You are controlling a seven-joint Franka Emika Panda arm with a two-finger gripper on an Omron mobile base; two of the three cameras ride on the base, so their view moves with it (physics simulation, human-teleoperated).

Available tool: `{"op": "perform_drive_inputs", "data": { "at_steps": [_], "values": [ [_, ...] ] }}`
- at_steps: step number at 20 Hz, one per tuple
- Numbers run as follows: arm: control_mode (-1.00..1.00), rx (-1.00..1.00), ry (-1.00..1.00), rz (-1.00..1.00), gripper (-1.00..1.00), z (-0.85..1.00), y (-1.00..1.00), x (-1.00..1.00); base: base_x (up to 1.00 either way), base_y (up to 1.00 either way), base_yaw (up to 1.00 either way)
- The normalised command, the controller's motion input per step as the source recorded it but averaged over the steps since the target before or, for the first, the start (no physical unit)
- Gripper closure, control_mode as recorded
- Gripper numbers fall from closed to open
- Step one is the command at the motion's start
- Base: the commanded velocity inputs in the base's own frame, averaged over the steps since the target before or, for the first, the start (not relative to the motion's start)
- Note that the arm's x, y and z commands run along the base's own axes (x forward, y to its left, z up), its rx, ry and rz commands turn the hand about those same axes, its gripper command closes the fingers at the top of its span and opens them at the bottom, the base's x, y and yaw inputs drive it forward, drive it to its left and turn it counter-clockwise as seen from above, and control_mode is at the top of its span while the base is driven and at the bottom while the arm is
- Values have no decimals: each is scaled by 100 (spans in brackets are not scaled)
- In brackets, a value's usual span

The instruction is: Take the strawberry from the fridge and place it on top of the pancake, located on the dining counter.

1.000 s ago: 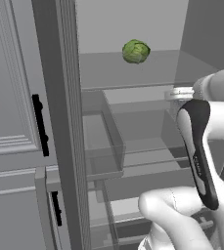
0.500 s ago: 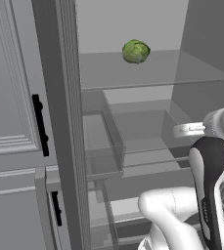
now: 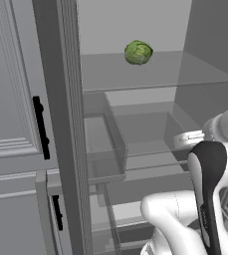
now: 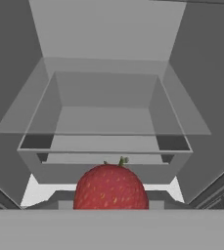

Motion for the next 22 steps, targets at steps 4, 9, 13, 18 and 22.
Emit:
{"op": "perform_drive_inputs", "data": {
  "at_steps": [4, 9, 13, 18, 22],
  "values": [
    [-100, 0, 0, 0, 100, 0, 0, 0, 0, 0, 0],
    [-100, 0, 0, 0, 100, 0, 0, 0, 0, 0, 0],
    [100, 0, 0, 0, 100, 0, 0, -2, -23, 0, 0],
    [100, 0, 0, 0, 100, 0, 0, 0, -65, 0, 0],
    [100, 0, 0, 0, 100, 0, 0, 0, -98, 0, 0]
  ]
}}
